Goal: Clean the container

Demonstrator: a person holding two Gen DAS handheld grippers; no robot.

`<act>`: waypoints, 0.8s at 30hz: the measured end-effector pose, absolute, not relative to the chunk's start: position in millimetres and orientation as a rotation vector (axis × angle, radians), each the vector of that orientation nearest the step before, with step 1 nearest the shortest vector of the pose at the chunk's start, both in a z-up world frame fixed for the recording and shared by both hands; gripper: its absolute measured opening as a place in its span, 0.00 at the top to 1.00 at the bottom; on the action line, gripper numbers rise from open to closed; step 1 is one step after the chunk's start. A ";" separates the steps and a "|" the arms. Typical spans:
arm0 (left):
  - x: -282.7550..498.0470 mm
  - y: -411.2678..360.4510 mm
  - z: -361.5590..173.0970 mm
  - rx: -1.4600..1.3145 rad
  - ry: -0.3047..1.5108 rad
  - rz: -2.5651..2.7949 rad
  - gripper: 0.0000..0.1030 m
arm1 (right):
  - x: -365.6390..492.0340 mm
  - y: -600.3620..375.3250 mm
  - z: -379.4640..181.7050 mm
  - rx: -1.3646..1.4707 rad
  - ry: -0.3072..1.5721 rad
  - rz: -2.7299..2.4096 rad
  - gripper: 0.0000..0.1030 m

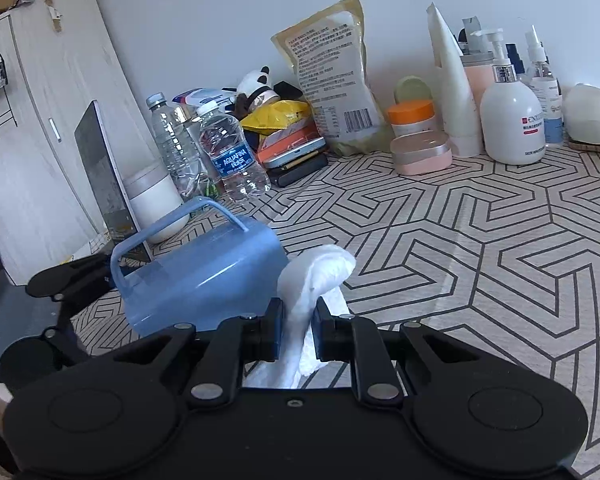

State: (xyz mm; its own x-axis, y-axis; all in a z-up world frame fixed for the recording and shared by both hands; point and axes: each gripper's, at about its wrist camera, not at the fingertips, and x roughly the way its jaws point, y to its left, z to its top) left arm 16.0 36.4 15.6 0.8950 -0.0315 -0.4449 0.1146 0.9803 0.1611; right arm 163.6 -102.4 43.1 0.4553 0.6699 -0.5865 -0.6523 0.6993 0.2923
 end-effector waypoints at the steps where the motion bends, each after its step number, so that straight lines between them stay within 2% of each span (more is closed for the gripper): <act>1: 15.1 33.5 15.8 0.206 0.451 -0.070 0.09 | 163.7 -103.0 43.2 0.027 0.735 0.813 0.81; 6: 18.4 22.2 15.6 0.287 0.492 -0.009 0.09 | 164.0 -105.0 43.6 0.027 0.733 0.793 0.81; 17: 40.9 41.5 27.3 0.140 0.602 0.074 0.04 | 165.6 -108.5 43.0 0.028 0.734 0.761 0.81; 19: 43.2 53.1 26.7 0.036 0.617 0.072 0.09 | 166.3 -108.5 42.5 0.026 0.737 0.757 0.81; 21: 43.5 58.4 25.8 -0.020 0.620 0.054 0.27 | 166.9 -108.3 41.9 0.022 0.740 0.752 0.81; 24: 43.6 64.3 24.4 -0.090 0.622 0.025 0.27 | 166.3 -108.1 42.3 0.021 0.737 0.756 0.81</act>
